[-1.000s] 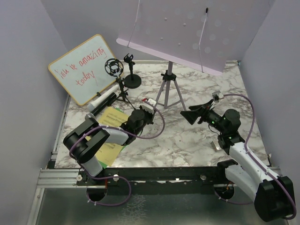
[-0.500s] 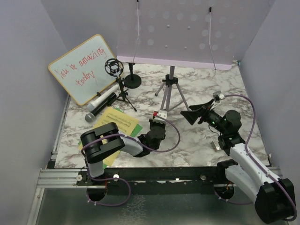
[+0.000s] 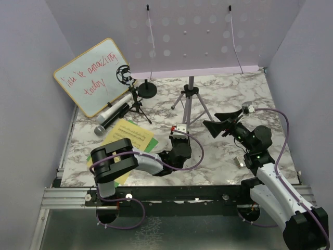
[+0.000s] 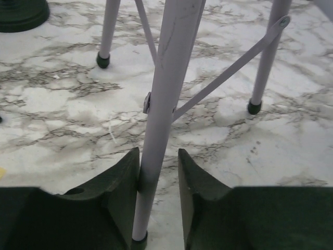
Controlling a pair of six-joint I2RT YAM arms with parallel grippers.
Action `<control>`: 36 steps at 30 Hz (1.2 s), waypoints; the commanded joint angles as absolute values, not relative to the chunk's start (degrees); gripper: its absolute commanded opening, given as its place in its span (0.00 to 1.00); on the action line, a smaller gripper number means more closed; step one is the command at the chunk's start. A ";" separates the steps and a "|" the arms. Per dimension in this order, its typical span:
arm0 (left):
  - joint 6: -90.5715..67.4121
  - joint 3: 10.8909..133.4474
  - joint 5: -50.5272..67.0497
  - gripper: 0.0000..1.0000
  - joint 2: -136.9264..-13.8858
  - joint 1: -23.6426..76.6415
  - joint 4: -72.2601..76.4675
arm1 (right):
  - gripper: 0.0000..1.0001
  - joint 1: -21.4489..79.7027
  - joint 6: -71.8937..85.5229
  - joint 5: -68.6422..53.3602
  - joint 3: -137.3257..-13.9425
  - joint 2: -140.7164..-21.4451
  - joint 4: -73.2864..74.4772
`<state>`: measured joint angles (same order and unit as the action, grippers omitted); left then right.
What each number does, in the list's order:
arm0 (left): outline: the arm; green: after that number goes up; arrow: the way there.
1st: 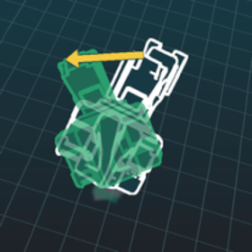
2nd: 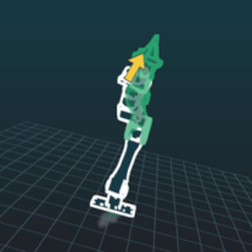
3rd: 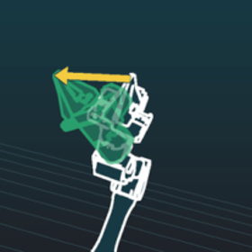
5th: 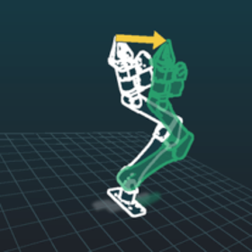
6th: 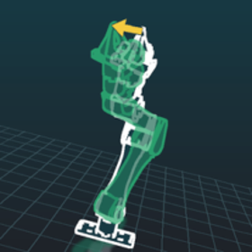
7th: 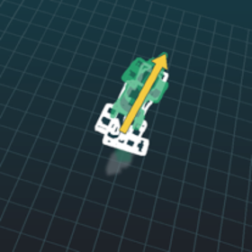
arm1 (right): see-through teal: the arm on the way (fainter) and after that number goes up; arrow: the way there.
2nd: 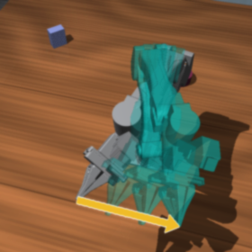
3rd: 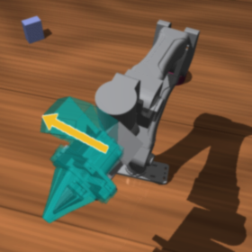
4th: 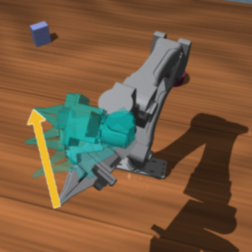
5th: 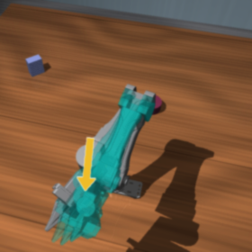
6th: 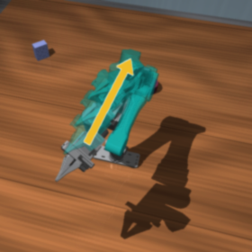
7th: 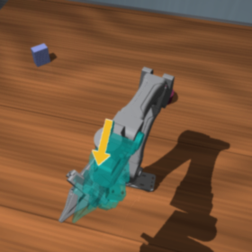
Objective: Pack up the instrument practice props
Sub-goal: Adjust the music stand at the center of the board.
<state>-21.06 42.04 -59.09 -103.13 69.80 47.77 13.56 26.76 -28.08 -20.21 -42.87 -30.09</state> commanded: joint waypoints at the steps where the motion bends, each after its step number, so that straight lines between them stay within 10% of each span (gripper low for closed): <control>1: -27.44 41.47 -49.46 0.41 -97.58 70.75 49.68 | 0.97 13.89 21.35 -29.22 -19.68 -43.23 -33.28; 36: -22.03 32.38 -18.22 0.95 -67.63 48.58 41.47 | 0.66 23.90 6.53 -14.96 -41.01 -73.60 -64.07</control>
